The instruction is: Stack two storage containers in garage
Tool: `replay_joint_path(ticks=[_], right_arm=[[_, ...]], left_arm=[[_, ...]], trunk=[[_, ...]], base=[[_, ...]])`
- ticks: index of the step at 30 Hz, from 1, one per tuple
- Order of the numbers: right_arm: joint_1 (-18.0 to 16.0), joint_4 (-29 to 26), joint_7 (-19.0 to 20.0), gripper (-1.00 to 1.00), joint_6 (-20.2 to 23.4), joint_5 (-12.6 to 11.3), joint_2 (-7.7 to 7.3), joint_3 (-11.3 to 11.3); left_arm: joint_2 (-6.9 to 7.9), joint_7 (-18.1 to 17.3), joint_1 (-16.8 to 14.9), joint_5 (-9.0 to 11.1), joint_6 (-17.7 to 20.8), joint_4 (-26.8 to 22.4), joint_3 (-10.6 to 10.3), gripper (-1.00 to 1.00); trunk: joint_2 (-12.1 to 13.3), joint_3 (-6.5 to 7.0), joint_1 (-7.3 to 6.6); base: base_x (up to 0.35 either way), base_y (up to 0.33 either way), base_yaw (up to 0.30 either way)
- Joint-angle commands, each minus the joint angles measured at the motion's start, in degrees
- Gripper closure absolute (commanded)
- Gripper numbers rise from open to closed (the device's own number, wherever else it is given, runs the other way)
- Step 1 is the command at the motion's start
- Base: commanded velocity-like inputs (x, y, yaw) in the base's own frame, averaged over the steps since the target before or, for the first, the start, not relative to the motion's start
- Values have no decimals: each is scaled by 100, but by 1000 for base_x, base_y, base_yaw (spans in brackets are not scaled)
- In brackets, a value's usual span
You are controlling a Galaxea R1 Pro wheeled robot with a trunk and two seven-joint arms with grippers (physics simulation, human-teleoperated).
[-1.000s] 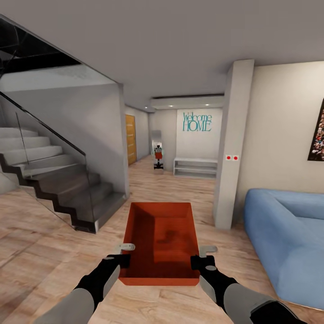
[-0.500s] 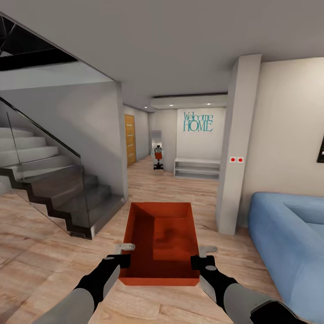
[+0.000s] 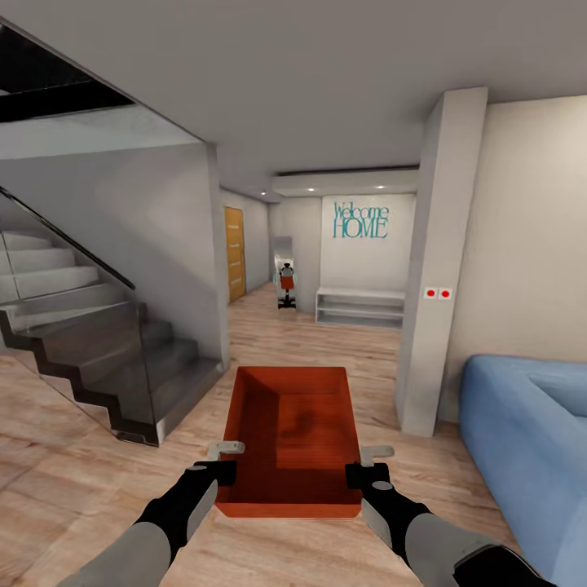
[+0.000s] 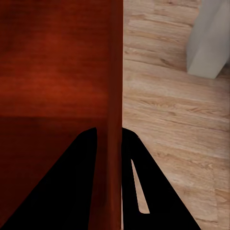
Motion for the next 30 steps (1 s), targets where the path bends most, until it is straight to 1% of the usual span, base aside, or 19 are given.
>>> replay_joint_path(ticks=[1,30], right_arm=[[0,-3,11,100,-13,-49,0,-29],[0,-3,11,100,-9,-49,-2,-29]], left_arm=[[117,75,-4,18,35,-20,408,100],[144,75,-4,21,35,-20,408,100]], trunk=[[-2,-1,5],[-2,-1,5]], base=[[323,0,0],[323,0,0]])
